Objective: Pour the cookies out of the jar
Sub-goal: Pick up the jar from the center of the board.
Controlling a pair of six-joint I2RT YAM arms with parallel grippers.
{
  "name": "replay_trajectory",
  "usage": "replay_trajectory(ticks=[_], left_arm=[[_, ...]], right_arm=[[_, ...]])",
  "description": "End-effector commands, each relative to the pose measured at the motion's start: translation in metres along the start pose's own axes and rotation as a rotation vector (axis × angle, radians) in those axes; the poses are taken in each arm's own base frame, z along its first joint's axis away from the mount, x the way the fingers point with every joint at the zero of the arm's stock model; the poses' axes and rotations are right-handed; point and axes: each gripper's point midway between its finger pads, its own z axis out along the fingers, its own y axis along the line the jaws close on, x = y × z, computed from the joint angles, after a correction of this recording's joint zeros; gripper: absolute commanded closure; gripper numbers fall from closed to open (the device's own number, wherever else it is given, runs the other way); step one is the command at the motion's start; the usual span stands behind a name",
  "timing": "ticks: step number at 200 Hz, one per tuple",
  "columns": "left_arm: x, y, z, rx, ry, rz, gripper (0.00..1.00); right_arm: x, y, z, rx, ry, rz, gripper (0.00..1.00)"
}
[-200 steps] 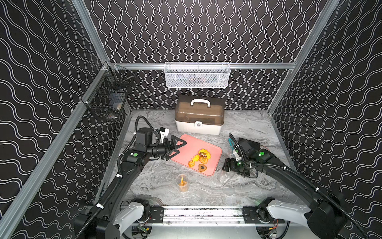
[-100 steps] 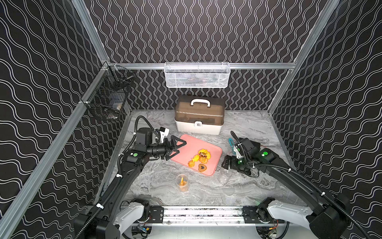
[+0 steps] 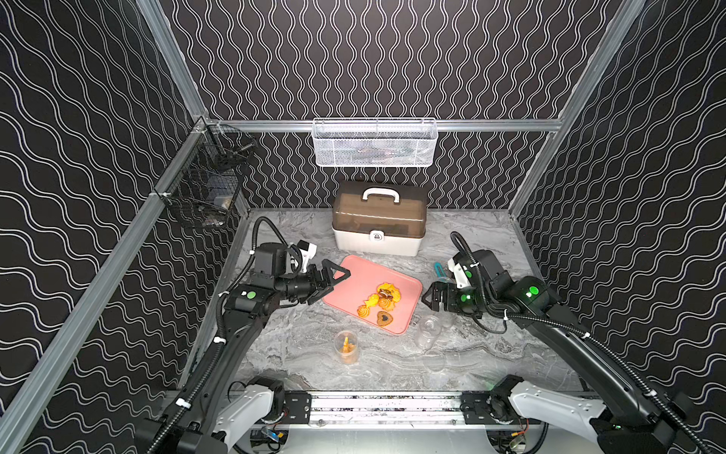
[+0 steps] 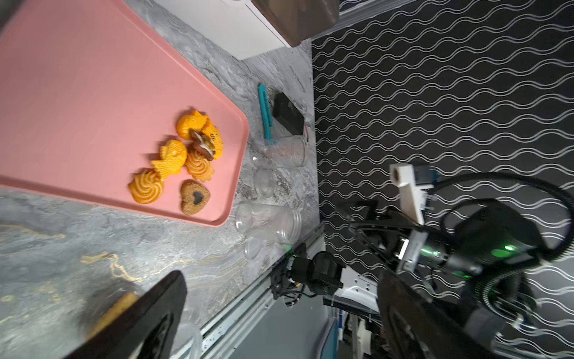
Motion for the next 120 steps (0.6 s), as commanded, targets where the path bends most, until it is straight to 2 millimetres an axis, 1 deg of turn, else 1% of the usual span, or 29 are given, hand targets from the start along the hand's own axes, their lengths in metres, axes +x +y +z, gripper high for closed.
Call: replay_trajectory(ticks=[1, 25, 49, 83, 102, 120], left_arm=[[0.0, 0.024, -0.009, -0.147, -0.039, 0.03, 0.01], [0.0, 0.046, -0.021, -0.28, -0.088, 0.006, 0.01], [0.002, 0.065, -0.033, -0.389, -0.123, -0.022, 0.01], [0.005, 0.105, -0.053, -0.62, -0.156, -0.096, 0.01], [0.008, 0.118, -0.058, -0.681, -0.152, -0.133, 0.01], [0.01, 0.13, -0.062, -0.725, -0.164, -0.176, 0.01]], right_arm=[[0.009, 0.024, 0.006, -0.04, 0.054, -0.095, 0.0], [0.02, 0.058, 0.022, -0.07, 0.107, -0.188, 0.0], [0.037, 0.085, 0.044, -0.025, 0.159, -0.299, 0.0], [0.063, 0.114, 0.075, 0.07, 0.226, -0.434, 0.0], [0.074, 0.129, 0.088, 0.087, 0.248, -0.474, 0.0], [0.083, 0.139, 0.1, 0.098, 0.267, -0.495, 0.0]])
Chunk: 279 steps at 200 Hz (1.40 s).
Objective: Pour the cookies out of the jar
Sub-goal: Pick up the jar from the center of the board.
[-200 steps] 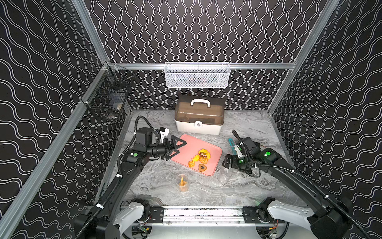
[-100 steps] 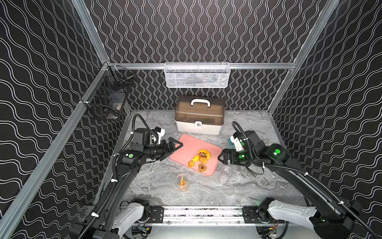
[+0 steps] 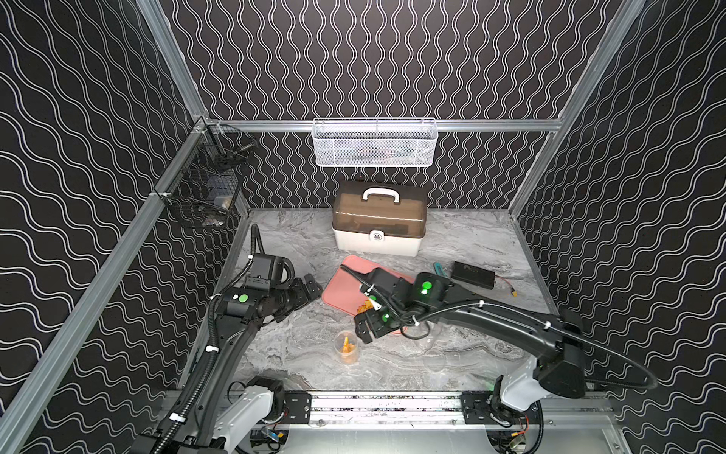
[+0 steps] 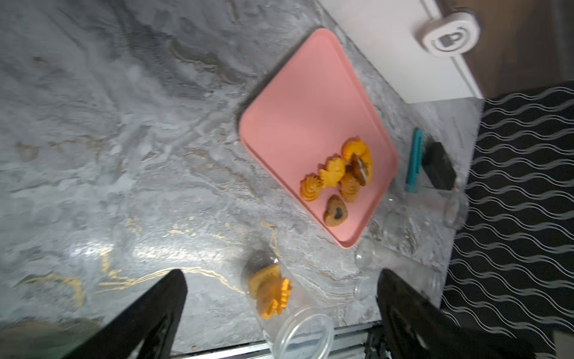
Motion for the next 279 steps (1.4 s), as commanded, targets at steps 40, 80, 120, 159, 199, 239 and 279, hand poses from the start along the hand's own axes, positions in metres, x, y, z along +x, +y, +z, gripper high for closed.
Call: replay_trajectory(ticks=[40, 80, 120, 159, 199, 239, 279], left_arm=[[0.001, 0.051, 0.001, -0.207, -0.031, -0.114, 0.01], [0.001, 0.064, -0.001, -0.261, -0.047, -0.152, 0.01], [0.002, 0.064, 0.003, -0.255, -0.033, -0.155, 0.01], [0.001, 0.063, 0.004, -0.249, -0.031, -0.152, 0.01], [0.0, 0.062, 0.005, -0.243, -0.025, -0.153, 0.01], [-0.001, 0.061, 0.005, -0.238, -0.024, -0.152, 0.01], [-0.001, 0.059, 0.005, -0.231, -0.024, -0.146, 0.01]], right_arm=[[0.004, 0.026, 0.032, 0.076, 0.056, -0.063, 0.0], [0.007, 0.036, 0.053, 0.118, 0.094, -0.101, 0.0], [0.006, 0.031, 0.066, 0.187, 0.111, -0.108, 0.0], [0.007, 0.031, 0.075, 0.197, 0.121, -0.105, 0.01], [0.008, 0.029, 0.089, 0.224, 0.135, -0.104, 0.04], [0.005, 0.03, 0.097, 0.225, 0.133, -0.1, 0.08], [0.005, 0.031, 0.103, 0.226, 0.14, -0.096, 0.15]])
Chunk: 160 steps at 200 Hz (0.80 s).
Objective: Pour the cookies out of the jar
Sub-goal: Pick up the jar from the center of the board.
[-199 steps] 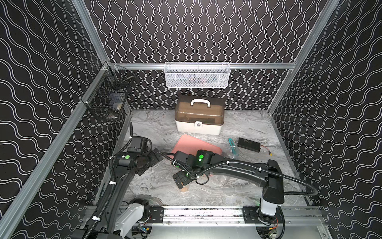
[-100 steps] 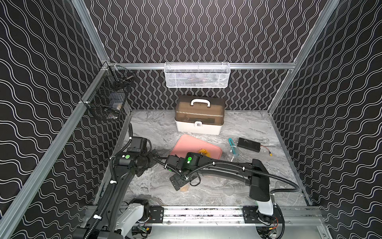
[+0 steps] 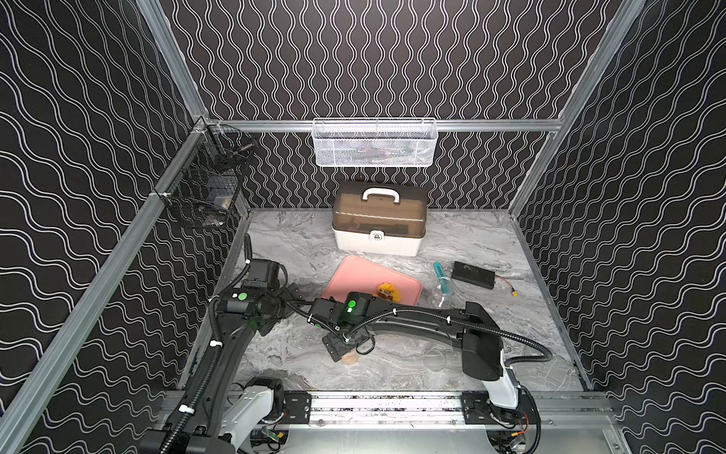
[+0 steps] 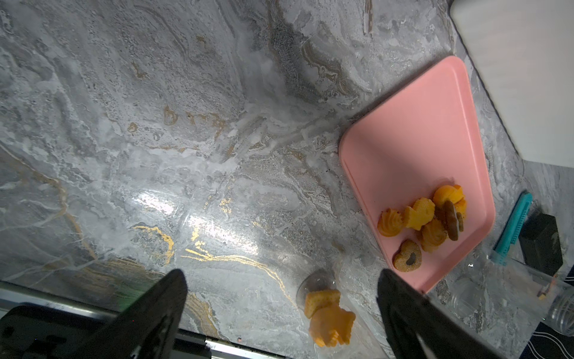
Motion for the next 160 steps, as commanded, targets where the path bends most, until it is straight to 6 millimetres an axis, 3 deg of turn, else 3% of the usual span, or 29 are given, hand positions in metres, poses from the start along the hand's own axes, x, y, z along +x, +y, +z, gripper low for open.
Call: replay_trajectory(ticks=[1, 37, 75, 96, 128, 160], left_arm=[[-0.0011, -0.002, -0.002, 0.008, -0.002, 0.004, 0.01], [-0.0016, -0.0033, -0.0028, 0.012, 0.001, 0.006, 0.01], [-0.0027, -0.0058, -0.0046, 0.021, 0.002, 0.005, 0.01], [-0.0023, -0.007, -0.0046, 0.027, 0.004, 0.007, 0.01], [-0.0021, -0.0069, -0.0041, 0.028, 0.005, 0.009, 0.01], [-0.0024, -0.0089, -0.0037, 0.035, 0.01, 0.013, 0.01]], right_arm=[[-0.002, -0.0004, 0.0019, 0.008, -0.002, 0.012, 0.15], [-0.0017, -0.0023, 0.0028, 0.01, 0.005, 0.017, 0.25], [-0.0005, -0.0039, -0.0015, 0.009, 0.006, 0.021, 0.28], [0.0006, -0.005, -0.0022, 0.01, 0.008, 0.023, 0.27], [0.0035, -0.0059, -0.0001, 0.016, 0.021, 0.025, 0.18], [0.0059, -0.0049, 0.0026, 0.013, 0.033, 0.022, 0.18]])
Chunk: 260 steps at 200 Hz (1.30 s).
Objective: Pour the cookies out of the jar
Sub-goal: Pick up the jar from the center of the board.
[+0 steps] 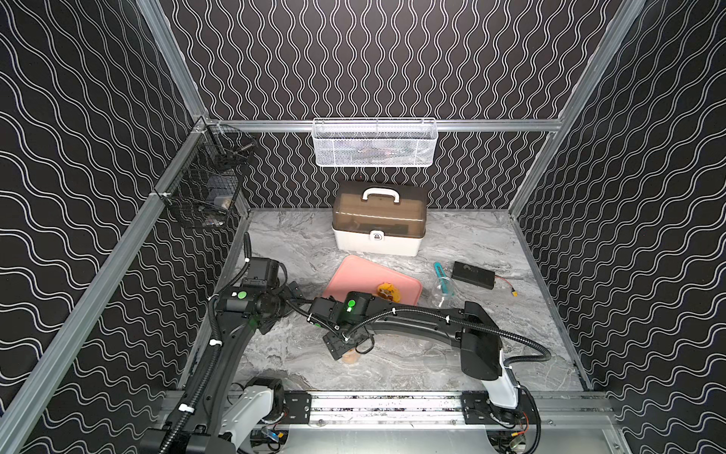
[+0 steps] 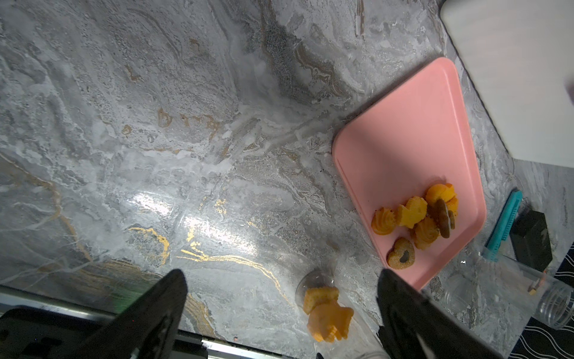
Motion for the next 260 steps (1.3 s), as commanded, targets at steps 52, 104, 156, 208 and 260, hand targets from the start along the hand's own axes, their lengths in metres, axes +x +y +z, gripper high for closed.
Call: replay_trajectory(ticks=[52, 104, 156, 208, 260], left_arm=[[-0.001, -0.006, -0.001, 0.023, 0.009, 0.014, 0.01], [-0.001, -0.006, -0.001, 0.027, 0.01, 0.014, 0.01], [0.0, -0.007, 0.0, 0.031, 0.013, 0.016, 0.01], [-0.001, -0.007, 0.0, 0.032, 0.013, 0.015, 0.01], [0.0, -0.008, 0.0, 0.038, 0.018, 0.017, 0.01]], right_arm=[[0.012, -0.003, 0.003, 0.015, 0.055, 0.009, 0.13], [0.017, -0.003, 0.006, 0.008, 0.077, 0.008, 0.17], [0.018, -0.001, 0.005, -0.001, 0.084, 0.013, 0.24], [0.02, -0.003, 0.0, -0.005, 0.079, 0.021, 0.31], [0.019, -0.005, -0.003, -0.004, 0.069, 0.024, 0.34]])
